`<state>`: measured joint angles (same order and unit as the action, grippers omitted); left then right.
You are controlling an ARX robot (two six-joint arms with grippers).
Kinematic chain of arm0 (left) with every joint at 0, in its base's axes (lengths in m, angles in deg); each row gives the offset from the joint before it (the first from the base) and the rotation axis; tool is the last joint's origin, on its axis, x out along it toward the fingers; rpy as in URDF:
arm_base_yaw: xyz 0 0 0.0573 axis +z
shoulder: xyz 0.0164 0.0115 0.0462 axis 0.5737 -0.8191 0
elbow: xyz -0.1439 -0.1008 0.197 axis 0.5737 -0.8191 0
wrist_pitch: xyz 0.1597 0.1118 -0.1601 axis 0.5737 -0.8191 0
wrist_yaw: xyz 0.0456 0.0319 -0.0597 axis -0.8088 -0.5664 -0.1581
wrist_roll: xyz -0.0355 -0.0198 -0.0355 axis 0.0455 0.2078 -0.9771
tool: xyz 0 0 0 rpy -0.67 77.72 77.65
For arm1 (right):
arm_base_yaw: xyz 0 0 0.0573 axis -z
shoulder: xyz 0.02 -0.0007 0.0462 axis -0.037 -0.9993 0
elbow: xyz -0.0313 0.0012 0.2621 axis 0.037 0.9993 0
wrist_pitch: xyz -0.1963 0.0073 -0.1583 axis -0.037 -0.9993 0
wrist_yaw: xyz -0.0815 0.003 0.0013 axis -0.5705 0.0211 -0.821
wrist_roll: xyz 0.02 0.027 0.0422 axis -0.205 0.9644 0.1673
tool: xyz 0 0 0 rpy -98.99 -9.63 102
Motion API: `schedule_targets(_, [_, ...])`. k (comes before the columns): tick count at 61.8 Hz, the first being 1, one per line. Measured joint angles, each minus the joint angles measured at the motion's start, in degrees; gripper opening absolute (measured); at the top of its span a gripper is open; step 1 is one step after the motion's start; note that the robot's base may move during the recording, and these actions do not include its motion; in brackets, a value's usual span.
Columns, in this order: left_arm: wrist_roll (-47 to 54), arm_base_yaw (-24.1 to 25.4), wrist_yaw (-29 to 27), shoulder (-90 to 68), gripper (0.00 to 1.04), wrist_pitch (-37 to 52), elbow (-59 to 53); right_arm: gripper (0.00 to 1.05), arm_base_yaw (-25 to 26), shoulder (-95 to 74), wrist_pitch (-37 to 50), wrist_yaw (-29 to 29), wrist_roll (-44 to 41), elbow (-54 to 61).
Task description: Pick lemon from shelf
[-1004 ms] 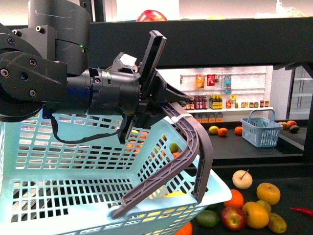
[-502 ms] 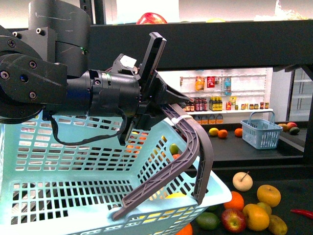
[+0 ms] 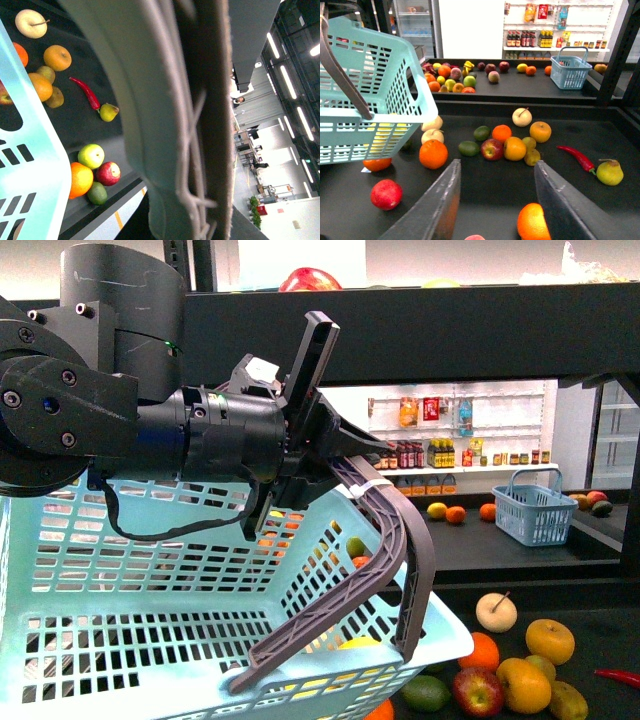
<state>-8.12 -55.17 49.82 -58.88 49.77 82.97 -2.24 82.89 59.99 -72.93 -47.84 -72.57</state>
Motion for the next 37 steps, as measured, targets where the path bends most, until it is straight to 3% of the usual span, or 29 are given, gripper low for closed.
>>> schedule_targets(3, [0.0,0.0,0.0,0.0,0.08,0.0,0.0,0.61,0.0,0.0,0.0,0.0,0.0,0.0])
schedule_targets(16, [0.0,0.0,0.0,0.0,0.08,0.0,0.0,0.97,0.0,0.0,0.0,0.0,0.0,0.0])
schedule_targets(24, [0.0,0.0,0.0,0.0,0.08,0.0,0.0,0.97,0.0,0.0,0.0,0.0,0.0,0.0])
schedule_targets(31, [-4.6,-0.3,-12.3,0.0,0.08,-0.2,0.0,0.97,0.0,0.0,0.0,0.0,0.0,0.0])
schedule_targets(37, [-8.6,1.2,-16.2,0.0,0.08,2.2,0.0,0.97,0.0,0.0,0.0,0.0,0.0,0.0])
